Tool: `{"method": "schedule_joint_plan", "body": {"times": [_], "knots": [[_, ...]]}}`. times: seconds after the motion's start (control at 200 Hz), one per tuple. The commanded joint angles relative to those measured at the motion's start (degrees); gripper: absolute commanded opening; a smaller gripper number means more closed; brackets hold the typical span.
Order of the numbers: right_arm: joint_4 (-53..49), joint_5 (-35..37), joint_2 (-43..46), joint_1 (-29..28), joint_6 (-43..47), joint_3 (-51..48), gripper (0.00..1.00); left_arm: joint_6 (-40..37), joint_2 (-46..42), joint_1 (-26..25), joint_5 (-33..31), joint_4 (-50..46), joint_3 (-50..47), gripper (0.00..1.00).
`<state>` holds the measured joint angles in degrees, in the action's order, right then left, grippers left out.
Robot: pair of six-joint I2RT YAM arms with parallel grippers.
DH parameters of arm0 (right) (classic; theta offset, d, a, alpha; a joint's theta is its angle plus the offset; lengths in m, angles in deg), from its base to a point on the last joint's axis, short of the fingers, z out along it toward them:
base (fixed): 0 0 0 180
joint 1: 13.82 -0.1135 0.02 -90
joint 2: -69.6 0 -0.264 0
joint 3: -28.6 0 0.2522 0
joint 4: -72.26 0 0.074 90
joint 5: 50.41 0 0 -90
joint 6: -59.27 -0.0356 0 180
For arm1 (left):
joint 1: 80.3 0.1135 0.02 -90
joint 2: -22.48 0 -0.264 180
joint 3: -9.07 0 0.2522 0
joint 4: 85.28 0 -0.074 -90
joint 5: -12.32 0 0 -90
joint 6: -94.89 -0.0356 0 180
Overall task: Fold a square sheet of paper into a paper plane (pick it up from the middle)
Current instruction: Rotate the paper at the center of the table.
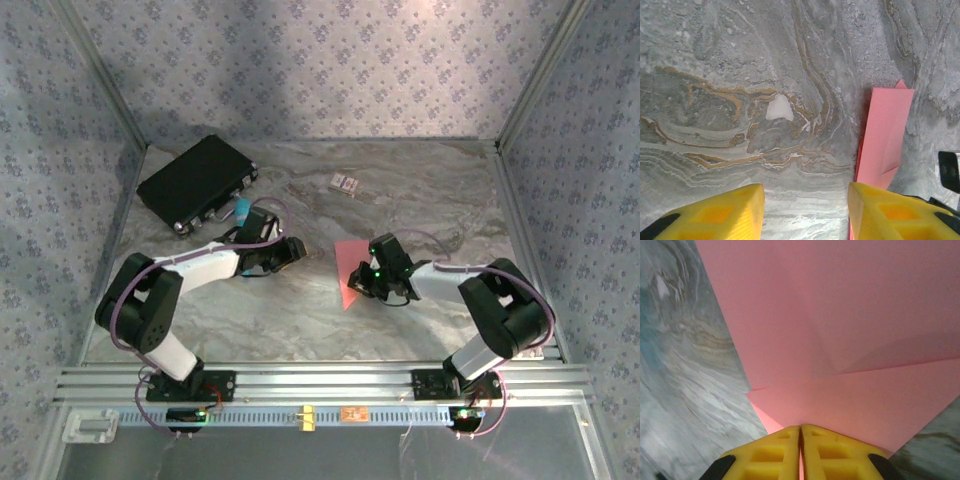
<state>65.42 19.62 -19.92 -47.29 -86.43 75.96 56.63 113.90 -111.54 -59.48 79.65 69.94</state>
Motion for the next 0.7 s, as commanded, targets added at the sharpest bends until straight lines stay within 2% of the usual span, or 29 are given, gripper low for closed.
{"method": "schedule_joint_plan", "body": {"times": [0.0, 0.115, 0.195, 0.285, 0.39, 0.54, 0.695], "knots": [[4.8, 4.7, -1.9, -3.7, -15.8, -4.7, 0.12, 0.0, 0.8, -0.2, 2.3, 1.8, 1.4, 0.47], [12.7, 10.6, 0.4, -8.2, -25.0, -8.0, 0.15, -0.1, 1.1, -0.1, 3.4, 2.2, 1.6, 0.44], [16.0, 12.0, 2.7, -9.1, -21.8, -8.1, 0.21, -0.1, 1.8, -0.2, 5.1, 3.0, 2.0, 0.42], [14.2, 7.0, 5.1, -6.4, -13.6, -6.1, 0.22, -0.6, 3.0, -0.7, 7.1, 3.7, 3.4, 0.38], [6.9, 7.9, 10.1, -4.2, -7.3, -5.4, 0.23, -1.8, 5.1, -2.2, 9.3, 3.4, 6.0, 0.35], [-0.6, 7.4, 14.6, 1.2, -2.8, -6.8, 0.23, -4.3, 9.6, -4.9, 11.0, 0.2, 11.8, 0.35], [-0.2, 5.0, 16.8, 7.1, -2.2, -10.6, 0.24, -6.2, 14.8, -7.3, 11.5, -3.0, 17.9, 0.35]]}}
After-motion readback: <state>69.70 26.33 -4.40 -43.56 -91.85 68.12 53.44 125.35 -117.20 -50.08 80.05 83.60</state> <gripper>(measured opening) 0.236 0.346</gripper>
